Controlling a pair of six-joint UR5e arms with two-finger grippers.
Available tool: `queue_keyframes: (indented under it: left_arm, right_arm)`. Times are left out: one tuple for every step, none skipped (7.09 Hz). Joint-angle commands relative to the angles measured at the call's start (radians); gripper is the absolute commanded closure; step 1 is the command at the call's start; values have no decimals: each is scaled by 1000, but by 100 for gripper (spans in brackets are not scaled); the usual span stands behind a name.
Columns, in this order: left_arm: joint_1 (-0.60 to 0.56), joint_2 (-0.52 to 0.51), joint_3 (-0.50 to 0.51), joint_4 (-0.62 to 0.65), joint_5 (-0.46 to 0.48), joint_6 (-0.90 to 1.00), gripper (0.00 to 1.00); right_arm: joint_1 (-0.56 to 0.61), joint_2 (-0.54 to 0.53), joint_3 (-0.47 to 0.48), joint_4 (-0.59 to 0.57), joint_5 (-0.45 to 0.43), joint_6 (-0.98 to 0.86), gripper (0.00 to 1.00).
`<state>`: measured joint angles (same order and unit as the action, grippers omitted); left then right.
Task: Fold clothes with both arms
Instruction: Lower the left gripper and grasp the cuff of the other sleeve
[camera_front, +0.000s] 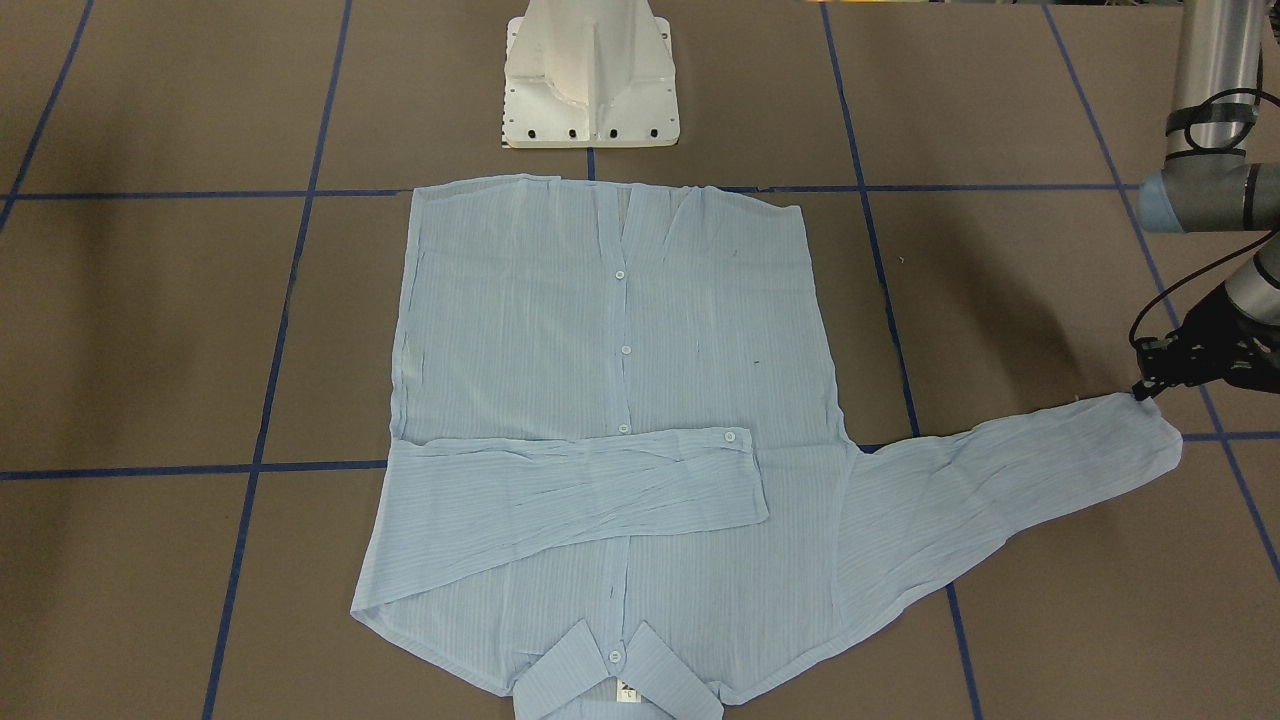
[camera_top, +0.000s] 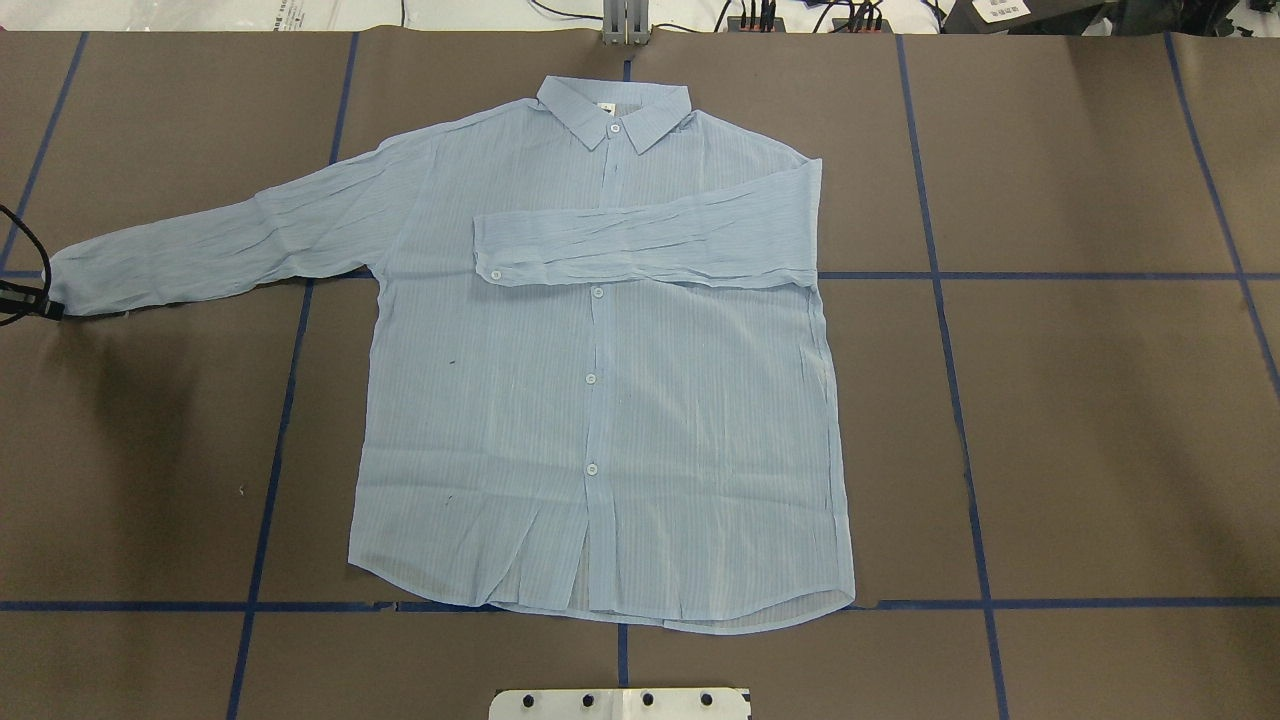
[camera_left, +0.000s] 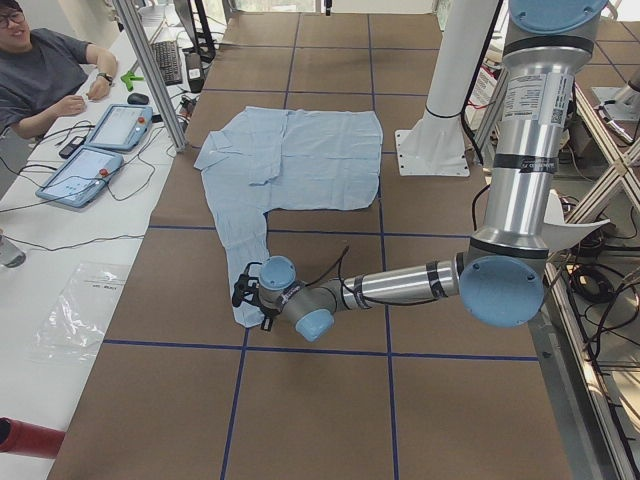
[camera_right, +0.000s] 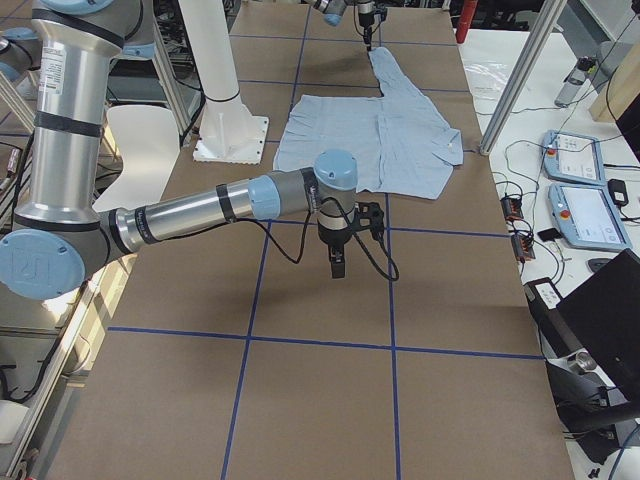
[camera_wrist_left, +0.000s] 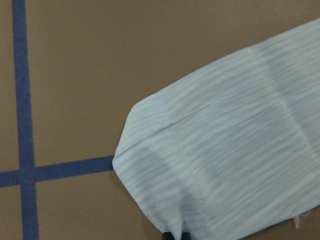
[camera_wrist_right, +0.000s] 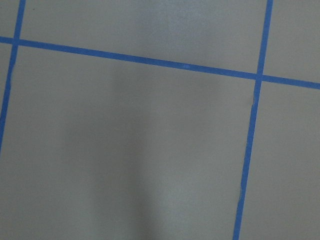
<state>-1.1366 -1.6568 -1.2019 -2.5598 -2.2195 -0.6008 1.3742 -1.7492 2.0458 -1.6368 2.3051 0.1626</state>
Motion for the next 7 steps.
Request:
queue_keyframes:
  left_arm:
    - [-3,2,-91,-6,-8,24,100]
    - [-11,-6,-140,1,-67,13,100]
    - [-23,-27,-148,13,-87,9,100]
    - [-25,-65,-149,39,-88,-5,100]
    - [-23,-119,-150,59,-103,-64,100]
    - [-23,-177,-150,114,-120,-82,100]
    - [-23,-239,-148,181,-118,-130,100]
  right_arm:
    - [2,1,2,0,7,0,0]
    - [2,1,2,-2,10,0,0]
    - [2,1,1,-2,22,0,0]
    - [2,1,-1,-2,23,0,0]
    - [2,2,-3,-2,24,2,0]
    - [2,2,-3,-2,28,2,0]
    - [2,2,0,-2,30,2,0]
